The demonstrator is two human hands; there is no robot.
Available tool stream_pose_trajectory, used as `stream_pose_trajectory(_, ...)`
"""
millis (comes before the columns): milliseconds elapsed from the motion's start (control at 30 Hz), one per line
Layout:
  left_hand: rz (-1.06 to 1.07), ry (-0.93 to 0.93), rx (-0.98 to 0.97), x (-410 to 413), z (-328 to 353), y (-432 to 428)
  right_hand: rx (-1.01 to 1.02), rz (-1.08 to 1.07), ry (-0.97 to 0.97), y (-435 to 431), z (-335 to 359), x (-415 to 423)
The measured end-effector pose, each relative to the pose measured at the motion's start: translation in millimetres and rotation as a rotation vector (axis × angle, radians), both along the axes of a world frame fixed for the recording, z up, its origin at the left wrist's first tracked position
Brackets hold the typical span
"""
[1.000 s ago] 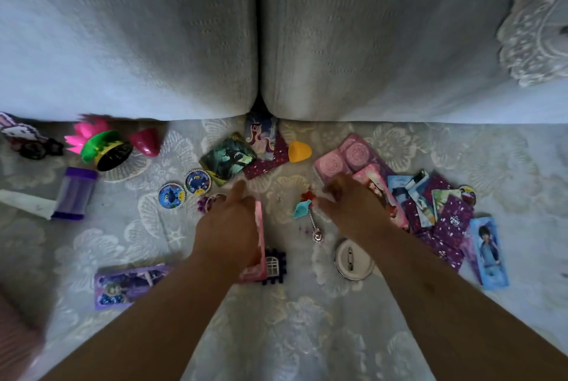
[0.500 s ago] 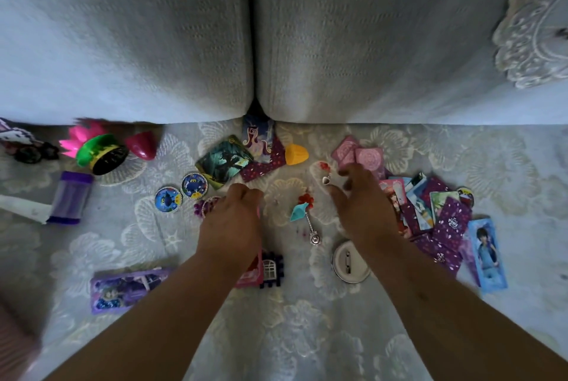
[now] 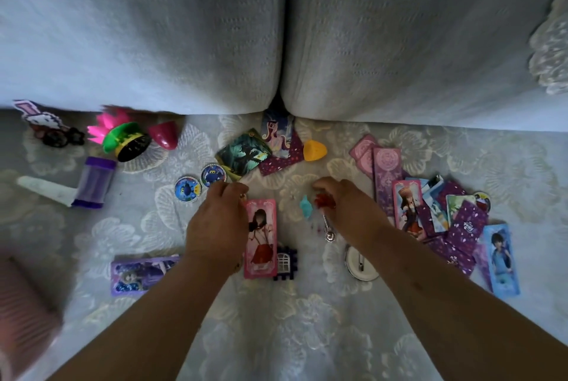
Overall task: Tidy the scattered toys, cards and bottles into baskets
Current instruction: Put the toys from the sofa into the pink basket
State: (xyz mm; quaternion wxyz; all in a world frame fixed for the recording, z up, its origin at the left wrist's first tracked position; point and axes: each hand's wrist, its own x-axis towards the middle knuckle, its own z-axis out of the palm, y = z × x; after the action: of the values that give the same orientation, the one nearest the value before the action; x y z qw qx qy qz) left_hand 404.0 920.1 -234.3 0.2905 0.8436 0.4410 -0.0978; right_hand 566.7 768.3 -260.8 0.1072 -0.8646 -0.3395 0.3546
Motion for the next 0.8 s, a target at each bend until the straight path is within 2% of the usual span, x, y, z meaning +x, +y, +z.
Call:
stream_pose_trajectory(67, 0.000, 0.000, 0.006, -8, -1, 2, -0.009, 0.008, -0.054, -2, -2, -2)
stream_pose_trajectory(100, -0.001, -0.006, 0.007, -12, -1, 2, 0.026, -0.071, -0.048, -4, -2, -4)
stream_pose_trajectory(200, 0.007, -0.025, 0.000, -20, -1, 2, 0.131, -0.543, 0.116, -13, 6, -8)
stream_pose_trajectory(233, 0.011, -0.027, -0.002, -21, -1, 1, 0.135, -0.624, 0.131, -15, 9, -9)
stream_pose_trajectory(300, 0.013, -0.030, 0.000, -24, -1, -1, 0.074, -0.557, 0.060, -17, 12, -20)
stream_pose_trajectory(467, 0.042, -0.013, -0.025, -32, -3, -1, -0.077, -0.139, -0.131, -4, 5, -53)
stream_pose_trajectory(533, 0.055, -0.025, -0.024, -37, -2, 1, -0.107, -0.217, -0.110, 5, 9, -49)
stream_pose_trajectory(667, 0.098, -0.048, -0.002, -44, 0, 8, -0.010, -0.559, 0.076, 17, 17, -28)
stream_pose_trajectory(800, 0.192, -0.035, -0.005, -49, -1, 18, 0.077, -0.599, 0.165, 29, 24, -14)
